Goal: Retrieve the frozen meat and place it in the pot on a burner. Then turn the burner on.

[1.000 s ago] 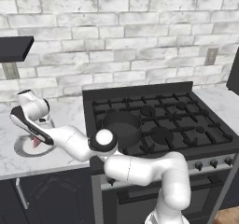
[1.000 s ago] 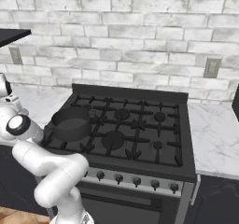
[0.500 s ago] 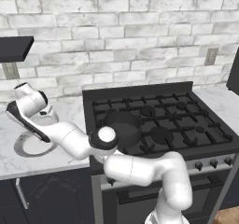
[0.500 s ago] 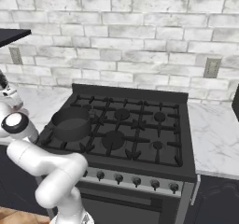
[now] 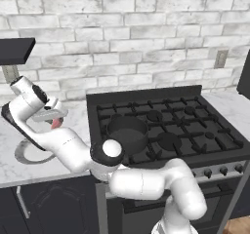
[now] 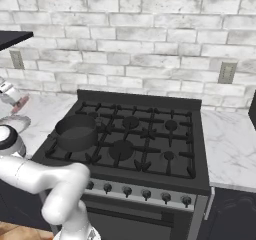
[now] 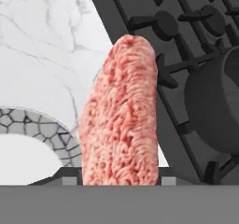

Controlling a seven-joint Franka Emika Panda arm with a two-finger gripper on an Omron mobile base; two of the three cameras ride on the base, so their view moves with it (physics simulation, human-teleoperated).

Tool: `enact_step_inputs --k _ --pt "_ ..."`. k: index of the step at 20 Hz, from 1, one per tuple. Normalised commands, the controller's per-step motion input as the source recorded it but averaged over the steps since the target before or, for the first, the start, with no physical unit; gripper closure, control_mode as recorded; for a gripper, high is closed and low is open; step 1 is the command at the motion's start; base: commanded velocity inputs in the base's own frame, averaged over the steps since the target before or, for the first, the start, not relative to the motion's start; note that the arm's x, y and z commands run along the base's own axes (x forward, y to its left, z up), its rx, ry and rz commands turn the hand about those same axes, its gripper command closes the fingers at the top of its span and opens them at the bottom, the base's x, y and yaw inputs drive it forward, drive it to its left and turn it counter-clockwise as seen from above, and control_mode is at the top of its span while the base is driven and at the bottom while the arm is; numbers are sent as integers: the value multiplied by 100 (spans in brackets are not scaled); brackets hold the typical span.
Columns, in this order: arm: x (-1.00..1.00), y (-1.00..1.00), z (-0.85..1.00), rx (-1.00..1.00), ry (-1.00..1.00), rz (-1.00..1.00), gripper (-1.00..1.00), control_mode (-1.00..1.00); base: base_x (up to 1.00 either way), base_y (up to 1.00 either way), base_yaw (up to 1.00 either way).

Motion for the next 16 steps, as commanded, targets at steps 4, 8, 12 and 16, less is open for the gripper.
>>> enact_step_inputs --k 4,8,12,16 --pt "-42 -100 28 21 -20 -4 100 -100 0 0 0" --pt "-41 -100 -2 8 -18 -1 100 -100 0 0 0" --pt "-55 -93 0 3 -19 1 100 -100 0 0 0" --pt "-23 -100 46 10 -13 3 100 -100 0 0 0"
